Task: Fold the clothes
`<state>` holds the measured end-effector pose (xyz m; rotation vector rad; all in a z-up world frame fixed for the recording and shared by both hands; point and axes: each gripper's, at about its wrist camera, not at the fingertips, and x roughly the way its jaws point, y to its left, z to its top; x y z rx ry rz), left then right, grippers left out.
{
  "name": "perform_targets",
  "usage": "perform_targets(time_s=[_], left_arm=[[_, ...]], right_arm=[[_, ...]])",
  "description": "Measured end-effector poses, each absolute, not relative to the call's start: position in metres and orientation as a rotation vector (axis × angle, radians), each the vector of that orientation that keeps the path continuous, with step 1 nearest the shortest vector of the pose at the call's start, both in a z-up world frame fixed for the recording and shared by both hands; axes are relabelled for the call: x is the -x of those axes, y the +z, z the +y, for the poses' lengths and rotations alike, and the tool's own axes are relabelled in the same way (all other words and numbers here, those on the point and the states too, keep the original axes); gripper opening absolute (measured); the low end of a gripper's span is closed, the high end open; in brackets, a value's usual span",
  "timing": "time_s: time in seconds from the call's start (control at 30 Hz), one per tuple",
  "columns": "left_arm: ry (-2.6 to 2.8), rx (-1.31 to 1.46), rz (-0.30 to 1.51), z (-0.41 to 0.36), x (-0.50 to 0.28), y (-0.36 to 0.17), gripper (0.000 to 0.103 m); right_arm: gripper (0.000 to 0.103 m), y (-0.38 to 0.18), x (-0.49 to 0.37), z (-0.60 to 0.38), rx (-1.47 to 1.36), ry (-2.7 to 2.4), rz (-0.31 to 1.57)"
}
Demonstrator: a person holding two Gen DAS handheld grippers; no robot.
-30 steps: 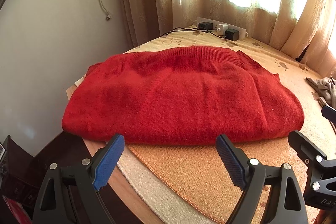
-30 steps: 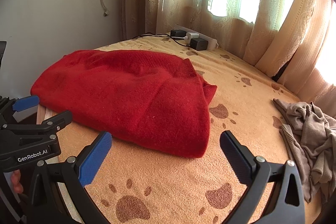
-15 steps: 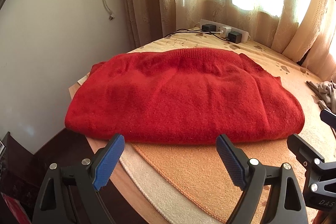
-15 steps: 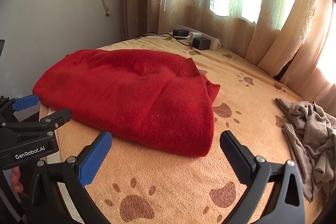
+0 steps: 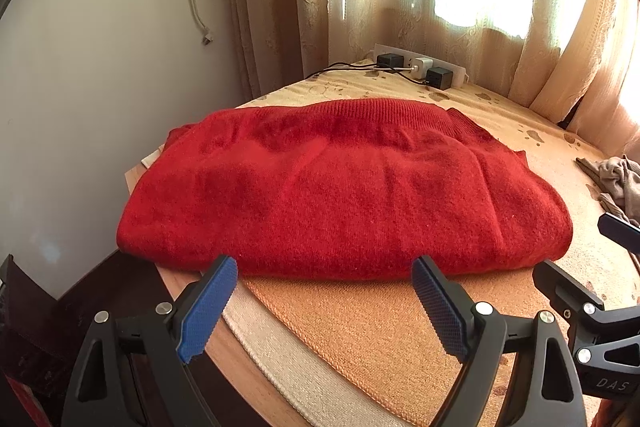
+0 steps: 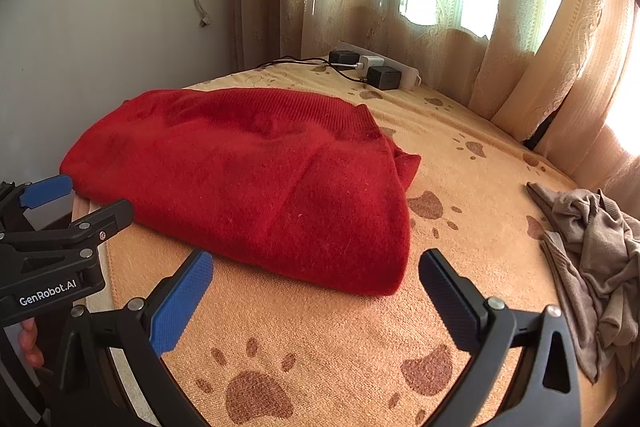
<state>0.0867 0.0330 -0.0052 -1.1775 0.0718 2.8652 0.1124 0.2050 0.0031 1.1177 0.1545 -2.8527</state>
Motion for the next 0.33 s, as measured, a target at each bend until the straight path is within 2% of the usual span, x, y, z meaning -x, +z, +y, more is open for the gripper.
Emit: perform_targets(time_s=[0.33], left_arm=[[2.859,1.206,0.067,0.0344,-0.0848,-0.0097,0.091]], right_arm=[[0.103,0.0027,-0.112,0.2063,-1.121,-2.854,0.151]])
